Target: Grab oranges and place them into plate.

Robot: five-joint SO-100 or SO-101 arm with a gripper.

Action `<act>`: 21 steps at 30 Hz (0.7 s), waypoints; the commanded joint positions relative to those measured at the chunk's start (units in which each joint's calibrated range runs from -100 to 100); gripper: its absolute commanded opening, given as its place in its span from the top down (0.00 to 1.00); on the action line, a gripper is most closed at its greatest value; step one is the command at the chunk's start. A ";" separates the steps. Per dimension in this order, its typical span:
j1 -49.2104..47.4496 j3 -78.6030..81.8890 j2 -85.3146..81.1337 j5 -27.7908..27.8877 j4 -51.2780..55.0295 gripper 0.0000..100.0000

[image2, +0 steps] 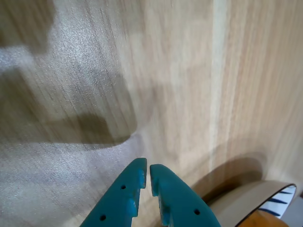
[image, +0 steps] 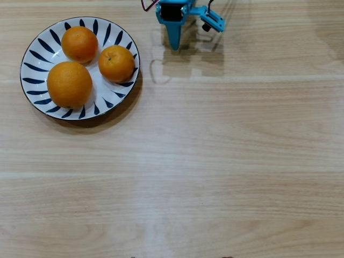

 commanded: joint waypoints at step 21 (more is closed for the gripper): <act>0.24 0.07 -0.42 -0.22 -0.36 0.98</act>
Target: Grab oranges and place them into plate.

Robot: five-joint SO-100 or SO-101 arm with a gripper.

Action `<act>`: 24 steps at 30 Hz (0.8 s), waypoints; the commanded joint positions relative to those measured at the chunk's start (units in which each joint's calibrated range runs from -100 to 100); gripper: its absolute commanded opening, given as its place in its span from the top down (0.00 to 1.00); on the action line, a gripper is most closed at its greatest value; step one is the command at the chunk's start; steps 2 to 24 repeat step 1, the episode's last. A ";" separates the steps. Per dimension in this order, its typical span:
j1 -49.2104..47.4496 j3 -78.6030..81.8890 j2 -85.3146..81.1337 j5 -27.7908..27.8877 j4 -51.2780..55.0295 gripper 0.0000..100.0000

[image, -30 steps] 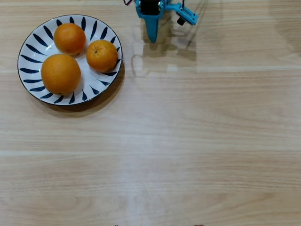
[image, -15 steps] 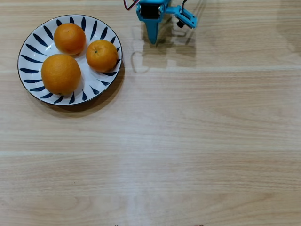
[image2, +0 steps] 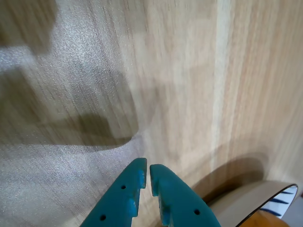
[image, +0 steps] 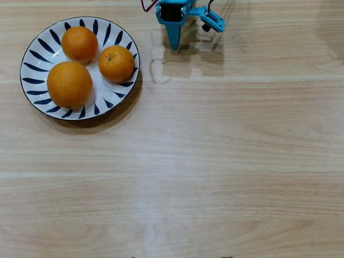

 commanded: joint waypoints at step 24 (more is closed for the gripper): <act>0.16 -0.11 -0.42 -0.22 -0.36 0.98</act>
